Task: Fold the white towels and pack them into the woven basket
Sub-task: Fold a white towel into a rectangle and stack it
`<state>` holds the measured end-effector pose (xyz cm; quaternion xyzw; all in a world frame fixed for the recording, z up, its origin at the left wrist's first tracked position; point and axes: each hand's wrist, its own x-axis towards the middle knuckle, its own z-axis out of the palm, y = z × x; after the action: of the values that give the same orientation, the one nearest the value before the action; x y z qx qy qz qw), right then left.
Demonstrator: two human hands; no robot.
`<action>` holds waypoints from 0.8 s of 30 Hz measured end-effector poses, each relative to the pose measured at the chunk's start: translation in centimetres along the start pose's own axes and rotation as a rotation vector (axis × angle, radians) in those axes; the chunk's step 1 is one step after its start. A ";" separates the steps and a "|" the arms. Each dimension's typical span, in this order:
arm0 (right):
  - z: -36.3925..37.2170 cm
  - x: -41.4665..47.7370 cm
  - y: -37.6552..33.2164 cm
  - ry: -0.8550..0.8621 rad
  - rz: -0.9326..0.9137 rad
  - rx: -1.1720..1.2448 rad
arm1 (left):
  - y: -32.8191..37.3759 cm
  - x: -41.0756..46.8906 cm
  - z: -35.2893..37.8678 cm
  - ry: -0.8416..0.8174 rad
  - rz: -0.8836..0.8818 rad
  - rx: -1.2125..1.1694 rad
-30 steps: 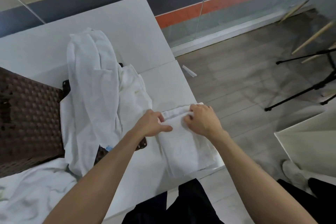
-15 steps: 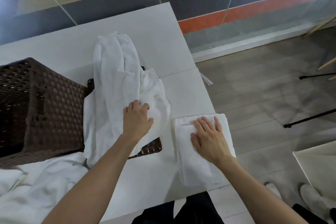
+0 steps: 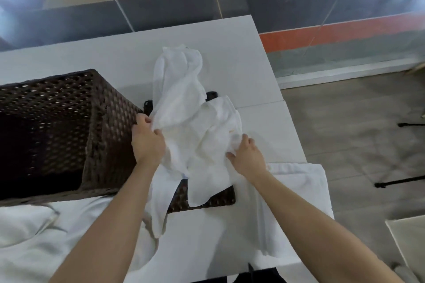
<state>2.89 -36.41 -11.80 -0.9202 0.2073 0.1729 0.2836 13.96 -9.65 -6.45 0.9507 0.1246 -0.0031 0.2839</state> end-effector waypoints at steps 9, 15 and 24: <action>-1.2 0.6 -5.7 0.192 -0.408 0.037 | 0.6 -1.5 -4.7 -0.430 -0.082 -0.433; -4.6 1.8 -9.3 0.227 -0.772 0.054 | 5.8 -4.2 -8.1 -0.627 0.112 -0.447; -12.9 2.2 -9.3 0.418 -0.775 0.134 | 5.5 -0.7 -13.8 -0.189 0.201 0.485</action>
<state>11.80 -37.67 1.46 -0.9247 -0.0892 -0.1497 0.3385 13.67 -6.79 8.12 0.9940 -0.0016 -0.0932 0.0573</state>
